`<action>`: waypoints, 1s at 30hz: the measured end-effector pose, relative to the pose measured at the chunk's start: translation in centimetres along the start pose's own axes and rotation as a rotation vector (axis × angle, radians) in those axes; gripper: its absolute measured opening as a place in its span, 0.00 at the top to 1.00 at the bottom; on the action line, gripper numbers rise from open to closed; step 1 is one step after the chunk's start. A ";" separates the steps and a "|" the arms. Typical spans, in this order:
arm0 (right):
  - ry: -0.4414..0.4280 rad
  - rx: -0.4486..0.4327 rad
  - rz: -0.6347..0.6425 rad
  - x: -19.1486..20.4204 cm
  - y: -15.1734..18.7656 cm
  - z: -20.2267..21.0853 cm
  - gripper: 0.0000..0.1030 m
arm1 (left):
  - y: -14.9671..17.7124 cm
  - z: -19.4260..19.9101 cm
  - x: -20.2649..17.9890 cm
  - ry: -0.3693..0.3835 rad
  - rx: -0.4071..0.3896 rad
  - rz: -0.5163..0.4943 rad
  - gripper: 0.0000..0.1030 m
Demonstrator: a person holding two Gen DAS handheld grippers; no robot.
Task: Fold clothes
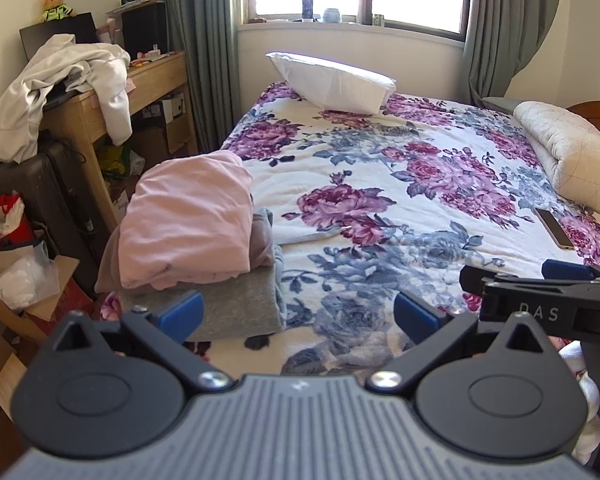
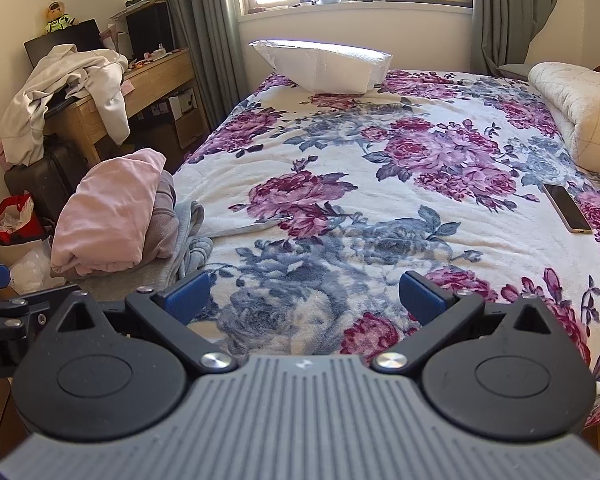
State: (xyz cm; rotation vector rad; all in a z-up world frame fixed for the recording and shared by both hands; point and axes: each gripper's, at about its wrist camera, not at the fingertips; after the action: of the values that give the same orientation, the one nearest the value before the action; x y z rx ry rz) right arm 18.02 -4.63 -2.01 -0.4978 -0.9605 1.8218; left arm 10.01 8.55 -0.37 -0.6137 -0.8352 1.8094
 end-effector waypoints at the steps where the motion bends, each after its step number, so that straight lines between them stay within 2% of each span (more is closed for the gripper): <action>1: 0.002 0.001 0.001 0.1 0.0 0.0 0.00 | 0.0 0.0 -0.1 -0.003 0.001 -0.002 0.00; 30: -0.021 0.021 0.028 1.0 0.1 -0.1 0.00 | -0.1 0.3 0.1 0.003 0.012 -0.014 0.00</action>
State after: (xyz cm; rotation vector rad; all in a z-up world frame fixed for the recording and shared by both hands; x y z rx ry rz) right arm 17.59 -3.69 -2.08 -0.4823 -0.9522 1.8636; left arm 9.81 8.59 -0.08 -0.6014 -0.8241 1.7987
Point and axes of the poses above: each gripper's, at about its wrist camera, not at the fingertips, and z roughly against the way its jaws point, x to its left, y to its underside, and after that the axes turned 4 degrees about z, right-handed
